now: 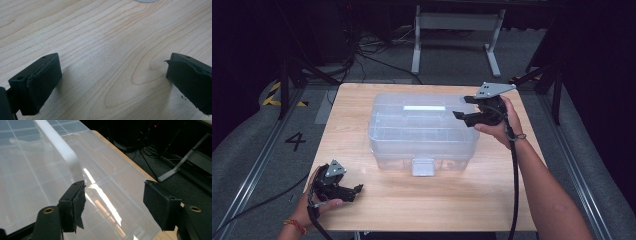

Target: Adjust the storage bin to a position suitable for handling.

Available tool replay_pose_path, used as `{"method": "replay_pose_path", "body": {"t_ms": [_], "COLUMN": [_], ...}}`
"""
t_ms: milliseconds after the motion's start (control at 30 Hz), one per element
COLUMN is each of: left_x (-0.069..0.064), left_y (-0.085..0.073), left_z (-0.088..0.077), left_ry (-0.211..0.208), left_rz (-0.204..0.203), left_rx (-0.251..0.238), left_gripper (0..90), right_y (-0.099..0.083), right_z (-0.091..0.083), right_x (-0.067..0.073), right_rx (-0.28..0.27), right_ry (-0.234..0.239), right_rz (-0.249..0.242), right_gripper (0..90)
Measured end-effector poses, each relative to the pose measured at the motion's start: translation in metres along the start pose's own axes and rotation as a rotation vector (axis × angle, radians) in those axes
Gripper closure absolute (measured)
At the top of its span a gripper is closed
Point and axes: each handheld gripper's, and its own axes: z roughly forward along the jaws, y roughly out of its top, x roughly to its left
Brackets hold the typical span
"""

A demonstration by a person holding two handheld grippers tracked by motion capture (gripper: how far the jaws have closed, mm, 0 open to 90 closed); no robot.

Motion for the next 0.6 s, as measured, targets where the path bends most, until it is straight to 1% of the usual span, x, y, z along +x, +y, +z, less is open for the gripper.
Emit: {"method": "replay_pose_path", "body": {"t_ms": [67,100,200,300,333,400,467,600], "left_x": [0.000,0.000,0.000,0.001,0.000,0.000,0.002,0.002], "left_y": [0.000,0.000,0.000,0.000,0.000,0.000,0.001,0.001], "left_z": [0.000,0.000,0.000,0.000,0.001,0.001,0.001,0.002], "left_ry": [0.000,-0.003,0.000,-0.002,-0.012,-0.011,-0.013,-0.018], "left_rz": [0.000,-0.004,0.001,0.007,-0.009,-0.006,0.011,0.016], "left_rx": [0.000,0.002,0.000,0.000,-0.002,-0.007,-0.002,-0.007], "left_gripper": [0.5,0.5,0.6,0.5,0.5,0.5,0.5,0.5], "right_y": [0.003,0.004,0.005,0.007,0.007,0.008,0.009,0.008], "right_z": [0.004,0.005,0.010,0.013,0.013,0.013,0.013,0.009], "right_x": [0.004,0.005,0.006,0.008,0.008,0.006,0.006,0.008], "right_rx": [0.008,0.009,0.009,0.023,0.025,0.023,0.023,0.017], "right_ry": [0.009,0.012,0.026,0.020,0.015,0.020,0.027,0.047], "right_rz": [-0.012,-0.013,-0.015,-0.025,-0.026,-0.022,-0.024,-0.031], "right_gripper": [34.7,34.8,35.4,37.4,37.7,39.0,40.0,39.7]}}
